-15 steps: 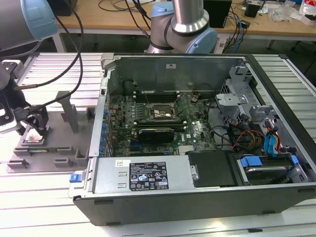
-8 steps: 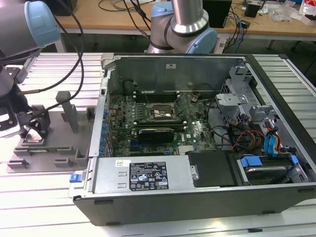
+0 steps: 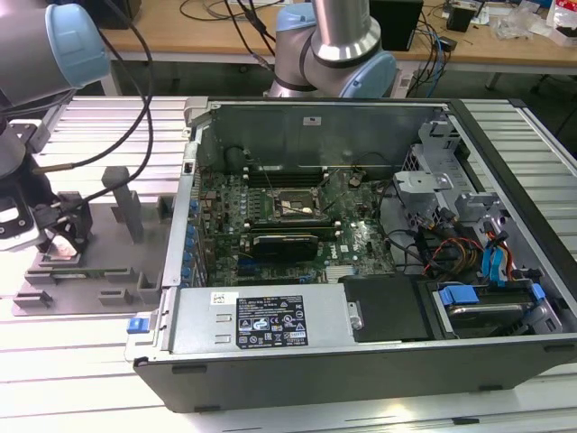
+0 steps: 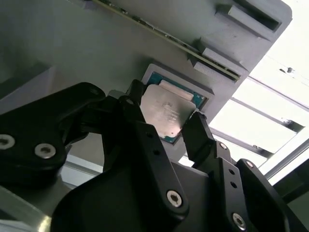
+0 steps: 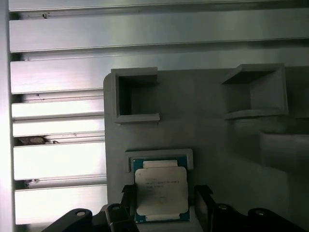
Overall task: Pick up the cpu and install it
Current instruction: 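Pick up the cpu and move it towards the insertion slot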
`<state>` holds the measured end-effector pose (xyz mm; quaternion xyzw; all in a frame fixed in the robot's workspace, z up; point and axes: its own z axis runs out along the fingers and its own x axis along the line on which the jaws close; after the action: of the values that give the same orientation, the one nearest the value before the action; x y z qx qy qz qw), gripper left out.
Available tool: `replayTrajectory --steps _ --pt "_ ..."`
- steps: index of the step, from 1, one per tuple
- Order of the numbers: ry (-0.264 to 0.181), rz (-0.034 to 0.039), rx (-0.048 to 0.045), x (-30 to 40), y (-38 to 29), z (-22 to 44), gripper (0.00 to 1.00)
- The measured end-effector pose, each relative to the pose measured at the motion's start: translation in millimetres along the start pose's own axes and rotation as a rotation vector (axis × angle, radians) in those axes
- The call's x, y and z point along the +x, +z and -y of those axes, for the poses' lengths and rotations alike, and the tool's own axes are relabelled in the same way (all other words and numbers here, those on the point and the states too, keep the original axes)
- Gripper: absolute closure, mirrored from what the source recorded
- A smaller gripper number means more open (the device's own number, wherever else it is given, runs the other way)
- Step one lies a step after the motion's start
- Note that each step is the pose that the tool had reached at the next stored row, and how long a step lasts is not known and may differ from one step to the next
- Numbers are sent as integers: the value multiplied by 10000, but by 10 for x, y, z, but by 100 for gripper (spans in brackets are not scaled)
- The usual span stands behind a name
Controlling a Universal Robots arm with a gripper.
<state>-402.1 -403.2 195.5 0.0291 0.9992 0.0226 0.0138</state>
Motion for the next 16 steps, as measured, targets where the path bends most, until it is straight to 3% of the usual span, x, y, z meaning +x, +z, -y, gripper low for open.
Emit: replayTrajectory --steps 13,15,16 --pt "-338 -5 -9 16 7 -7 40" --pt "-339 -4 -9 17 7 -7 38" --pt "-339 -5 -9 17 7 -8 32"
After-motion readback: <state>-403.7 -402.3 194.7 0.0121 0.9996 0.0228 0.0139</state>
